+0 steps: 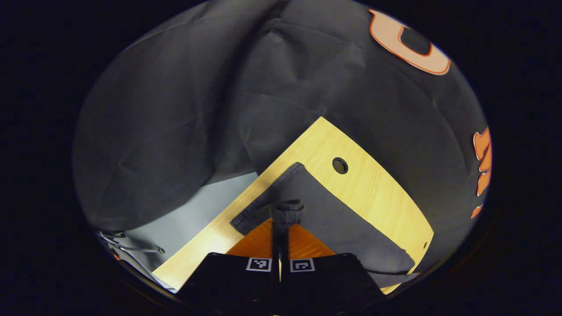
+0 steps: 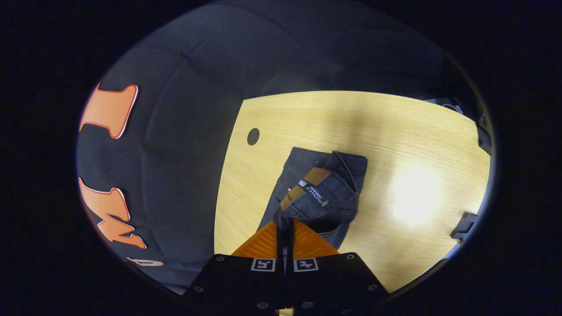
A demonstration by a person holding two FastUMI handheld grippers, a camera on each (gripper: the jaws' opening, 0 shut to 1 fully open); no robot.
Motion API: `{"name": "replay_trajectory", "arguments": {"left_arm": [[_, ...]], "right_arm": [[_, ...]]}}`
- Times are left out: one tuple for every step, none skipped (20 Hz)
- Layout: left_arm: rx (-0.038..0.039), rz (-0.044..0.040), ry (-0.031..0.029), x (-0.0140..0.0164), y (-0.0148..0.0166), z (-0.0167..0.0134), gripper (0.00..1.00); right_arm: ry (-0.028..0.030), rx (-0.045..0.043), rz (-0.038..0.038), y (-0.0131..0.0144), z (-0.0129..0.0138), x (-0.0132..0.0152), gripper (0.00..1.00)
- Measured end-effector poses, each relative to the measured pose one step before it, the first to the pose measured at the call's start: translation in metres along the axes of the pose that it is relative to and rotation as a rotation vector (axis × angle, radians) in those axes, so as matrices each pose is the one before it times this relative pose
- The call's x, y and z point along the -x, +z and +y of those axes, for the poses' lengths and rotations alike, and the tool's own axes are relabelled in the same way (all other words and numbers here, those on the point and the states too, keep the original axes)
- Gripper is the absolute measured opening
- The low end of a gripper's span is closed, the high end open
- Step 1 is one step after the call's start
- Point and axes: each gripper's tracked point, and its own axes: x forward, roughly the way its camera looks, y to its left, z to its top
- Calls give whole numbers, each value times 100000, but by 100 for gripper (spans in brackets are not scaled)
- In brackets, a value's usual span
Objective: Grasp the waist and the cuffs of the jeans and fold them to make the two legs overlap; first hold the waist and fold one-third of the jeans toward the cuffs, then hold the cuffs and fold the remaining one-third in the same direction to finish folding.
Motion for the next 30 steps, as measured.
{"name": "replay_trajectory", "arguments": {"left_arm": [[-1293, 516, 1474, -667, 268, -406, 1], [-634, 1105, 727, -640, 31, -361, 1], [868, 477, 237, -502, 362, -581, 1], [804, 904, 18, -927, 193, -72, 1], [1688, 652, -11, -710, 314, 247, 1], [2564, 1282, 390, -556, 108, 611, 1], [3171, 1512, 349, -366, 503, 727, 1], [4002, 1218, -108, 106, 54, 15, 1], [4184, 1666, 935, 112, 252, 495, 1], [3278, 2080, 1069, -72, 175, 722, 1], [3415, 1817, 404, 43, -3, 346, 2], [1678, 884, -1021, -157, 407, 42, 1], [1592, 258, -679, -44, 518, -103, 1], [1999, -52, -915, -104, 518, -270, 1], [1710, -729, -542, -3, 583, -299, 1], [466, -1497, 225, -843, 175, -161, 1], [242, 1234, 91, -740, -205, 102, 1], [205, 1346, 1606, -177, -364, 240, 1], [530, -430, 214, -34, 333, 2, 3], [-310, -516, -40, -457, -46, -180, 5], [113, 139, -1808, 224, -117, -541, 19], [-1407, -559, -658, 787, 111, -114, 20], [-1723, -1494, -2693, 459, 311, -719, 27], [-2379, -2246, -3206, 509, 363, -871, 28], [-2556, -2871, -3437, 458, 608, -1050, 28], [-4018, -2426, -2007, 345, 478, -1167, 28], [-4479, -2780, -1427, 768, 613, -1036, 38], [-2477, -3239, -1531, -72, 574, -980, 55], [-1007, -2455, 2001, 563, 257, -283, 72], [-583, -1453, 2050, 1040, 236, -186, 73]], "right_arm": [[-1053, 475, 1514, 61, 201, -1231, 1], [-657, 92, 915, 213, 350, -986, 1], [-481, 213, 1600, 62, 260, -807, 1], [-456, 585, 596, 208, 327, -754, 1], [-545, 1082, 1443, 90, 156, -696, 1], [-680, 94, 618, 228, 90, -683, 1], [-507, 7, 1818, 154, 110, -561, 1], [-627, 323, 975, 159, -64, -413, 1], [-1719, -495, 1108, 194, -330, -685, 1], [-1116, -939, 1512, 106, -412, -601, 1], [-144, -2546, 625, 222, 139, -547, 1], [-223, -1356, 1221, -38, 245, -908, 1], [-514, -247, 1054, 218, 15, -442, 1], [-586, -955, 167, 195, 272, -438, 1], [-440, -437, -38, 140, 218, -226, 1], [173, 134, 336, 112, 298, -372, 1], [-312, -1484, 1191, -71, 108, -268, 1], [-990, -1236, 220, 139, 310, -128, 1], [-883, -412, 1068, -59, 216, -325, 2], [25, 801, -229, 71, 385, 71, 2], [899, 1508, 622, -109, 327, 292, 2], [1041, 1263, -685, -2, 381, 407, 3], [1312, 1102, -326, 2, 249, 190, 5], [2058, 1514, -1507, 139, 546, 573, 8], [3235, 1180, -1197, 67, 720, 685, 11], [6567, 230, -3503, 612, 1406, 931, 14], [5069, -194, -2943, 767, 1394, 949, 16], [2924, -1130, -2172, 700, 887, 586, 13], [877, 54, -600, 365, 41, 947, 13], [-1218, 1429, -1204, 361, -380, 622, 13]]}}
